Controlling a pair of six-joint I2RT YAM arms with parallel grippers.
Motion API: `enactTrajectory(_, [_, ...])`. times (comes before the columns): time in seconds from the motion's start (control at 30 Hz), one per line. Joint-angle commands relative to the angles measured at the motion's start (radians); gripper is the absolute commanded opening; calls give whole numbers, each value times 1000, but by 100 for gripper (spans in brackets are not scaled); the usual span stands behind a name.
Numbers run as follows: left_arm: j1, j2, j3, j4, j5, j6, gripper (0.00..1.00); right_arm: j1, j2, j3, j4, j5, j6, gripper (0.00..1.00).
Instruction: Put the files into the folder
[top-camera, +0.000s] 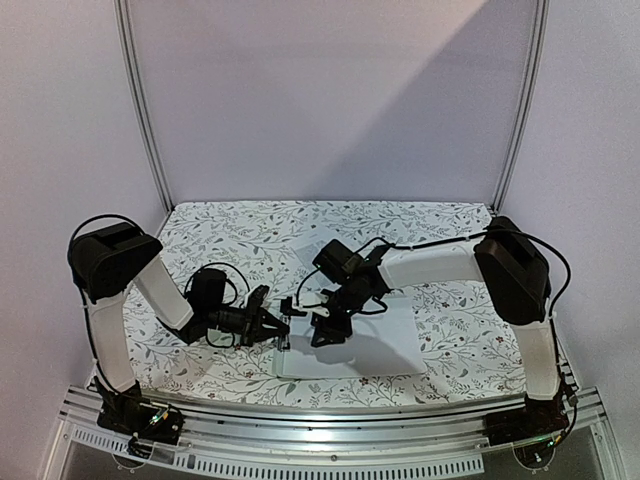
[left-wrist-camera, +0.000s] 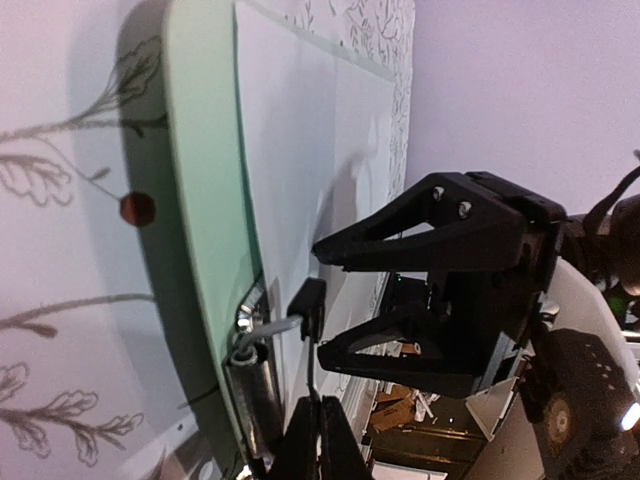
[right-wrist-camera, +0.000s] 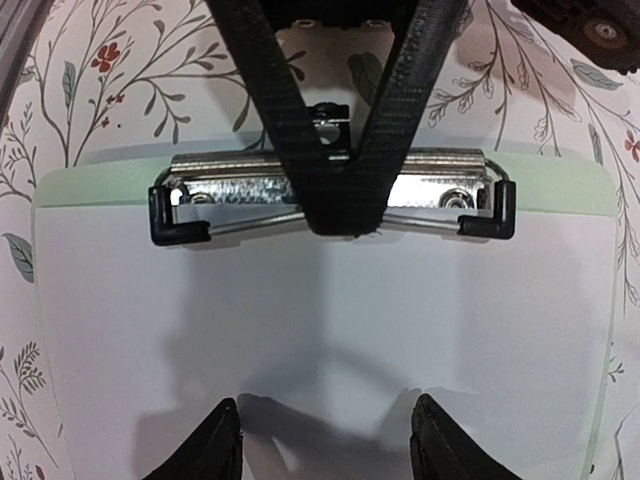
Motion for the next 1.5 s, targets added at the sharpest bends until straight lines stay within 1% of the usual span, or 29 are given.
enactTrajectory(0.0, [8,41,-10,-66,13,-6,0,25,127,-30,-120,61,24,57])
enactTrajectory(0.27, [7,41,-11,-65,13,-4,0,36,127,-35,-120,76,4,57])
enactTrajectory(0.53, [7,42,-11,-64,14,-4,0,41,82,-106,-86,93,-54,56])
enactTrajectory(0.93, [7,47,-11,-66,13,-6,0,50,93,-66,-82,69,-43,56])
enactTrajectory(1.2, [7,49,-11,-67,12,-7,0,53,107,-42,-93,81,-32,56])
enactTrajectory(1.4, [8,43,-4,-73,15,-18,0,52,81,-46,-92,92,-23,56])
enactTrajectory(1.47, [8,30,3,-87,15,-12,4,52,75,-46,-93,105,-25,56])
